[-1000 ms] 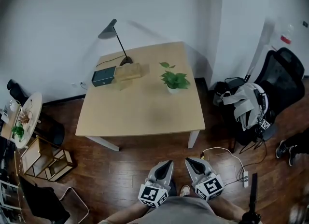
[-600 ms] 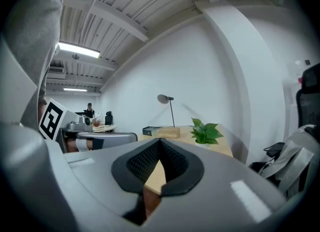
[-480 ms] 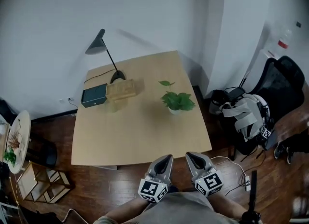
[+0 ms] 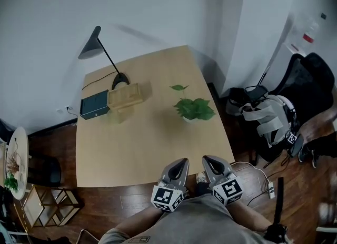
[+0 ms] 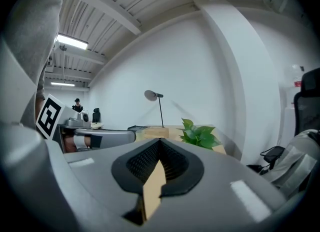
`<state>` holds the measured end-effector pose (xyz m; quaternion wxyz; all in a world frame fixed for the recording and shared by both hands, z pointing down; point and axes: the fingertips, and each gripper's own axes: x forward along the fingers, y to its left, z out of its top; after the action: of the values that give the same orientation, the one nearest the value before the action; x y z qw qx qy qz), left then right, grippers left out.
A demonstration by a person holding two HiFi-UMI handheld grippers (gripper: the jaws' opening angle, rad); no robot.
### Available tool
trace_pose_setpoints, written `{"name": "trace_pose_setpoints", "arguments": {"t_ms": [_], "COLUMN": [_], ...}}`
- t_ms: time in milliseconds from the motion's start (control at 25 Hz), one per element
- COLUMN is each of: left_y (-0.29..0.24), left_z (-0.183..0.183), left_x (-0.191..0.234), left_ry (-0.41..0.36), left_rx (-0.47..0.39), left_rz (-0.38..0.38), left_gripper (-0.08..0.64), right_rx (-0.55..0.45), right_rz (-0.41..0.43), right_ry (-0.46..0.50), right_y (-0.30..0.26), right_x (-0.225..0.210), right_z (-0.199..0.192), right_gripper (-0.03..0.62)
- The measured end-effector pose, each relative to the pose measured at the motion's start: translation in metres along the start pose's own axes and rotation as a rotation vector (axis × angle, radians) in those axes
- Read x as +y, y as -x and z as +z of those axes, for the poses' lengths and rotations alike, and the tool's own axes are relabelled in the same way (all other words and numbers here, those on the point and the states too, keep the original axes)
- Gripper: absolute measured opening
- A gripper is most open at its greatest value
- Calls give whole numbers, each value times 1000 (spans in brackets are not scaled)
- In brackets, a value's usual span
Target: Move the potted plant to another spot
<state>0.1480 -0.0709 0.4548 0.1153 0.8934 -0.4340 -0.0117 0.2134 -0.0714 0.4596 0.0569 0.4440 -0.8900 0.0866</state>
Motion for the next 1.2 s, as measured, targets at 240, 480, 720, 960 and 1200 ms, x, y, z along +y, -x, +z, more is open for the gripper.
{"name": "trace_pose_setpoints", "arguments": {"t_ms": [240,480,720,960,1200], "left_y": [-29,-60,-94,-118,-135], "left_z": [-2,-23,-62,-108,-140], "left_x": [22,42,68,96,121], "left_ry": [-6,-6,1,16,27], "left_rx": [24,90,179,281,337], "left_rz": [45,81,130,179,216], "left_gripper": [-6,-6,-6,-6,-6], "right_rx": [23,82,162,244,333], "right_rz": [27,53,87,128,169], "right_ry": [4,20,14,25,70], "right_y": [-26,-55,-89,-122,-145], "right_x": [-27,-56,-84,-104,-114], "right_z": [0,-23,-60,-104,-136], "right_gripper": [3,4,4,5,5]}}
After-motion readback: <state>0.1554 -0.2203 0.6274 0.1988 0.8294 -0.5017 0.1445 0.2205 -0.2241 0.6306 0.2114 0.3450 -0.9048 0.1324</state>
